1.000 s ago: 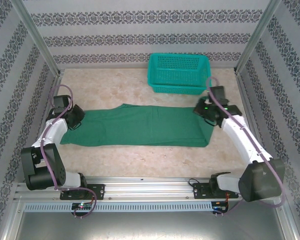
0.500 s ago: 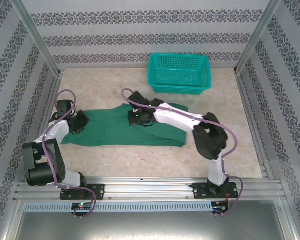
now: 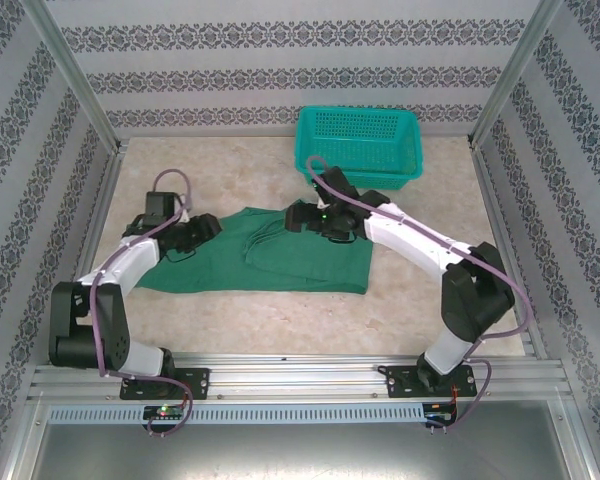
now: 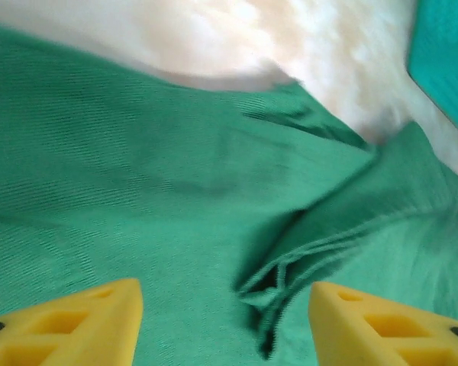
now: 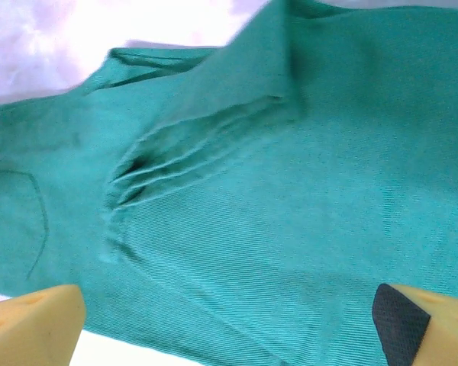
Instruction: Roll up the long pants
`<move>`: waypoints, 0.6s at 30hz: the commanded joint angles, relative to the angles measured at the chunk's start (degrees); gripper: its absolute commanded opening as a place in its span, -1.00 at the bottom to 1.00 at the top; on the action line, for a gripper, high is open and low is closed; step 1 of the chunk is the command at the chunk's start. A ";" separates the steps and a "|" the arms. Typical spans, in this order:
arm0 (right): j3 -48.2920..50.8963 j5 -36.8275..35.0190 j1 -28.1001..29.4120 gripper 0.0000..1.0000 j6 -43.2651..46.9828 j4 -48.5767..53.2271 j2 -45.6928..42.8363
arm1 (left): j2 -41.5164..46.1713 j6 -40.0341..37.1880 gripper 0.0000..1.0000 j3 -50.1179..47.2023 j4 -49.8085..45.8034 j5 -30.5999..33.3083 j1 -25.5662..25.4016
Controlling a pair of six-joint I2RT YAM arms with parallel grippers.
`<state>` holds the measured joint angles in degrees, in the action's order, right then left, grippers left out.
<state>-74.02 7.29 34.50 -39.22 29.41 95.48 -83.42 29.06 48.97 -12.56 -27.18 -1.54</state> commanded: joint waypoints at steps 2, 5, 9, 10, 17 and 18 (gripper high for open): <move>5.51 2.00 -1.34 0.95 -2.29 -1.86 -0.25 | -6.98 -9.26 0.31 5.76 1.12 3.42 -6.20; 7.69 3.32 -2.30 0.95 -3.02 -3.72 -0.47 | -11.29 -13.06 0.35 7.38 3.33 -0.75 -7.18; 10.39 4.69 -3.72 0.95 -4.01 -5.83 -1.25 | -15.13 -16.30 0.34 8.25 3.26 -3.78 -7.73; 10.87 5.10 -4.10 0.95 -4.06 -6.24 -1.51 | -15.81 -16.85 0.33 8.21 2.82 -3.60 -7.79; 12.40 5.83 -5.76 0.95 -3.82 -6.56 -2.32 | -16.54 -18.75 0.30 6.29 4.00 -6.13 -11.19; 12.53 5.76 -5.84 0.95 -3.84 -6.63 -2.32 | -16.67 -18.85 0.29 6.40 3.71 -6.16 -11.71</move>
<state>-62.22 12.10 28.97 -42.30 23.77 95.24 -99.92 13.10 55.75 -10.11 -31.38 -11.33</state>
